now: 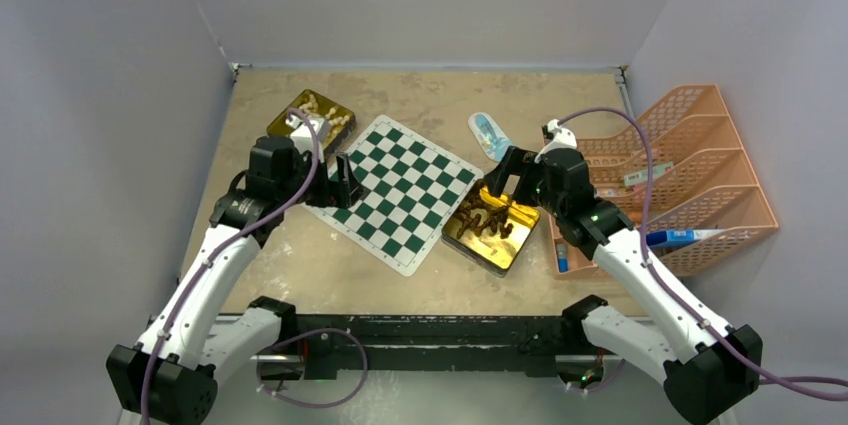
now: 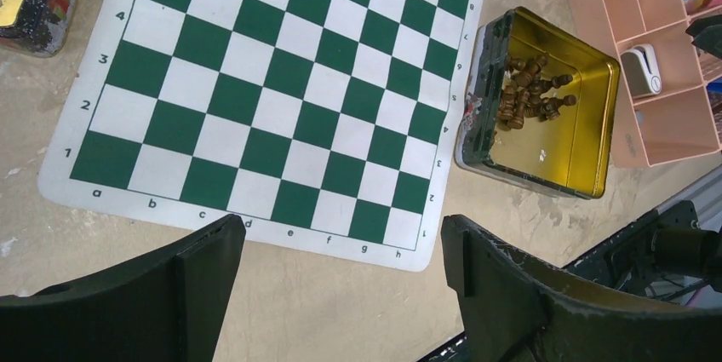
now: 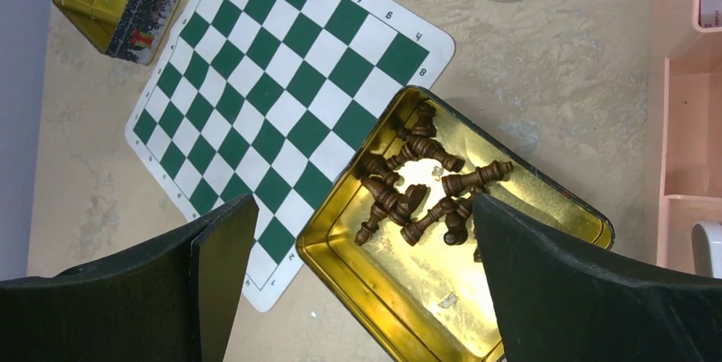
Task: Set up the chess pieces on the board
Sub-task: Pick up the chess piece from the storage box.
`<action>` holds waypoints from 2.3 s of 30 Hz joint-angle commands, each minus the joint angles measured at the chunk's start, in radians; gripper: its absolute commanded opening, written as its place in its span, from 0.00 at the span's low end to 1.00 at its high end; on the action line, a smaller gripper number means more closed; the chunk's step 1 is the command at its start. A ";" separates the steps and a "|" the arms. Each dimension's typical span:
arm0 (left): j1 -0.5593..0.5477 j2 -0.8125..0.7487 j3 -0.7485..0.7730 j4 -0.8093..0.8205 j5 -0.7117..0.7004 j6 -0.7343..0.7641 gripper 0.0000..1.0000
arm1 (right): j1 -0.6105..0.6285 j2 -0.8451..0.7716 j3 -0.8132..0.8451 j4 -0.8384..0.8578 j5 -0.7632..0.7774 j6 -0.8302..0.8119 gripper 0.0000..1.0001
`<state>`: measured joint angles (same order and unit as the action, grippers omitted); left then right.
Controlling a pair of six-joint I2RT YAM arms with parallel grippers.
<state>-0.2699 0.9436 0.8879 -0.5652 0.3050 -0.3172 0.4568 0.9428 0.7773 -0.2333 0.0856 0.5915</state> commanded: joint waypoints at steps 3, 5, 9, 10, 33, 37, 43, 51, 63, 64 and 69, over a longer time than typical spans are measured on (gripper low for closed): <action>-0.004 -0.035 -0.003 0.014 -0.029 0.017 0.86 | -0.006 -0.008 0.004 0.028 0.001 0.023 0.99; -0.004 -0.039 -0.004 0.012 -0.041 0.016 0.86 | -0.006 -0.007 0.005 0.033 -0.007 0.038 0.99; -0.004 -0.053 -0.001 0.010 -0.043 0.013 0.86 | -0.006 0.000 0.022 0.033 -0.045 0.061 0.99; -0.004 -0.057 -0.001 0.010 -0.044 0.012 0.86 | -0.006 -0.004 0.019 0.042 -0.071 0.058 0.98; -0.005 -0.107 -0.015 0.016 0.013 -0.002 0.86 | 0.039 0.279 0.023 -0.094 0.216 0.111 0.47; -0.005 -0.108 -0.016 0.017 0.016 -0.002 0.85 | 0.040 0.293 0.010 -0.074 0.224 0.119 0.45; -0.005 -0.109 -0.017 0.018 0.015 -0.003 0.85 | 0.039 0.345 -0.004 -0.054 0.213 0.105 0.42; -0.005 -0.108 -0.018 0.013 -0.016 -0.012 0.85 | 0.043 0.387 -0.010 -0.044 0.251 0.103 0.35; -0.005 -0.109 -0.017 0.014 -0.010 -0.011 0.85 | 0.084 0.439 -0.001 -0.075 0.267 0.119 0.29; -0.005 -0.109 -0.016 0.014 -0.010 -0.011 0.85 | 0.088 0.443 0.000 -0.077 0.271 0.121 0.27; -0.005 -0.112 -0.018 0.014 -0.011 -0.011 0.85 | 0.110 0.447 0.013 -0.104 0.300 0.138 0.22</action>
<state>-0.2699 0.8501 0.8711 -0.5716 0.2989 -0.3218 0.5465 1.3949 0.7734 -0.3077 0.3313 0.6975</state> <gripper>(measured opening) 0.851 0.234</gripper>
